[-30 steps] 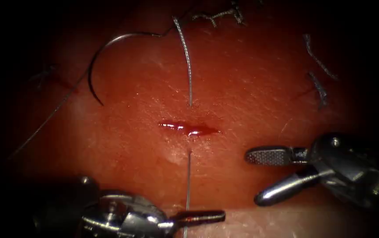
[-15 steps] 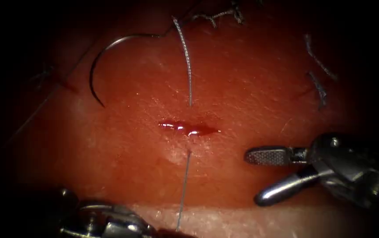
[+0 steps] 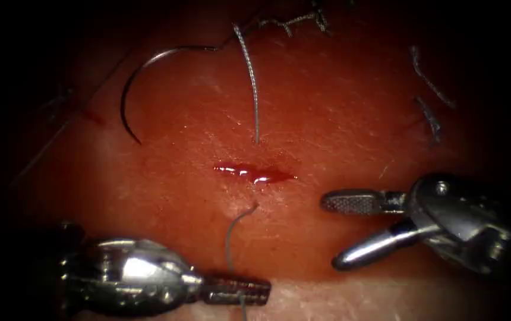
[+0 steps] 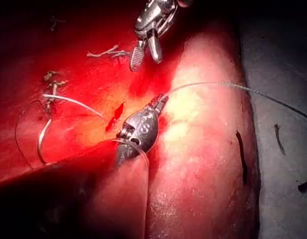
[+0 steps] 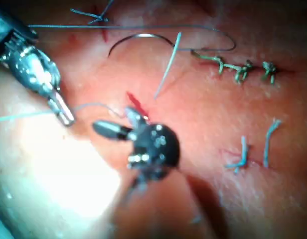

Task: Wound Closure
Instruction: Grab the long suture end with the left gripper, then grab the long suture end with the right gripper.

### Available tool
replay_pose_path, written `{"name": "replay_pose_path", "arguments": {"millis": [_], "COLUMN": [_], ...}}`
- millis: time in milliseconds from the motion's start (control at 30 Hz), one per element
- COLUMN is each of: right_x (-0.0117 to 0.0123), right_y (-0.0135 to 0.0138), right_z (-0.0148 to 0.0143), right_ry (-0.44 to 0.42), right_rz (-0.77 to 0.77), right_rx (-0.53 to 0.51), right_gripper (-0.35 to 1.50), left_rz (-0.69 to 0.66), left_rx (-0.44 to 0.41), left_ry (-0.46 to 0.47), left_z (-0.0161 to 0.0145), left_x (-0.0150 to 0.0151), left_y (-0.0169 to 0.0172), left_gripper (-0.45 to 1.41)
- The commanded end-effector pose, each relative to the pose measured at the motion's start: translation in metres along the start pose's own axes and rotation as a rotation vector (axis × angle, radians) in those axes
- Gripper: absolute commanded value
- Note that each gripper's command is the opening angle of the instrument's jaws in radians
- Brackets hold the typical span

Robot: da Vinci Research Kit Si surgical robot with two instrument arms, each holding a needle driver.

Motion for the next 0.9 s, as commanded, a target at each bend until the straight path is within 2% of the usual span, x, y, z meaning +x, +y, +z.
{"name": "replay_pose_path", "arguments": {"millis": [33, 167, 433, 633, 900], "right_x": [-0.0003, 0.0002, 0.0, -0.002, -0.0042], "right_y": [0.001, 0.0015, 0.0011, -0.0001, -0.0002], "right_z": [0.0015, 0.0032, 0.0065, 0.0078, 0.0087], "right_ry": [-0.016, -0.072, -0.07, -0.07, -0.101], "right_rz": [-0.056, -0.219, -0.357, -0.473, -0.546], "right_rx": [-0.006, -0.015, 0.018, 0.067, 0.099], "right_gripper": [1.28, 1.26, 1.21, 1.16, 1.05], "left_rz": [-0.001, -0.003, 0.002, 0.005, 0.01], "left_rx": [-0.004, -0.03, -0.052, -0.061, -0.07], "left_ry": [0.017, 0.058, 0.07, 0.075, 0.079], "left_z": [0.0005, 0.0006, 0.0004, 0.0, -0.0005], "left_x": [-0.0003, 0.0001, -0.0004, -0.0014, -0.0021], "left_y": [-0.0005, -0.0012, -0.0016, -0.0025, -0.0027], "left_gripper": [-0.45, -0.45, -0.45, -0.45, -0.45]}}
